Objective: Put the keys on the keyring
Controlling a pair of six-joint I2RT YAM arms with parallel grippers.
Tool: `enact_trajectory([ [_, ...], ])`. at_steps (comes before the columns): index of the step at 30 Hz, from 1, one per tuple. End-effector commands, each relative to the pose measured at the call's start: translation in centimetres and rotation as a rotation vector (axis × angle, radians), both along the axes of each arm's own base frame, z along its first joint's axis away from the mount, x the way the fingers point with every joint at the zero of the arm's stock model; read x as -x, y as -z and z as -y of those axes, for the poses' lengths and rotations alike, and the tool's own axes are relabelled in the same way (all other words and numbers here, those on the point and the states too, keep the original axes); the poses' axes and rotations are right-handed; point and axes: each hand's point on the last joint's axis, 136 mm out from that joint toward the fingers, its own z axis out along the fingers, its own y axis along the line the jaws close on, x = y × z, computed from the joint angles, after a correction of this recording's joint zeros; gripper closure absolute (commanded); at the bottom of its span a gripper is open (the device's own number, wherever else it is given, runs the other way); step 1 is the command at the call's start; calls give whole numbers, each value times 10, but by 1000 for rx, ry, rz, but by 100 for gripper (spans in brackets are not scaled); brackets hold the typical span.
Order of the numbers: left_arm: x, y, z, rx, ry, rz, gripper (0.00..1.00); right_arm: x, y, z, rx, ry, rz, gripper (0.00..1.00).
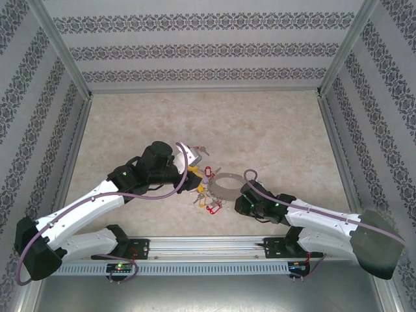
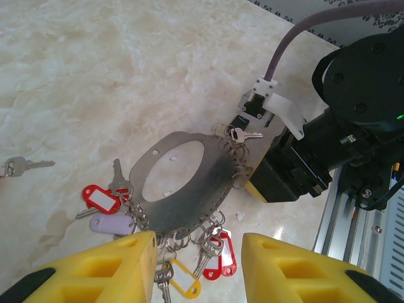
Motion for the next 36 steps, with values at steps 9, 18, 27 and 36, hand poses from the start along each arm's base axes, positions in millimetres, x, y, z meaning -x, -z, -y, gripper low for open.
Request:
enact_trajectory([
  [9,2,-11,2,23,8,19,59,-19,1,2,-16,66,64,70],
  [18,3,-10,3,24,11,19,59,-26,-2,9,-53,126,108,73],
  [27,4,-10,4,24,14,18,58,-33,-7,2,-49,102,113,69],
  [36,6,-10,4,23,21,17,58,-46,-17,-8,-26,76,132,72],
])
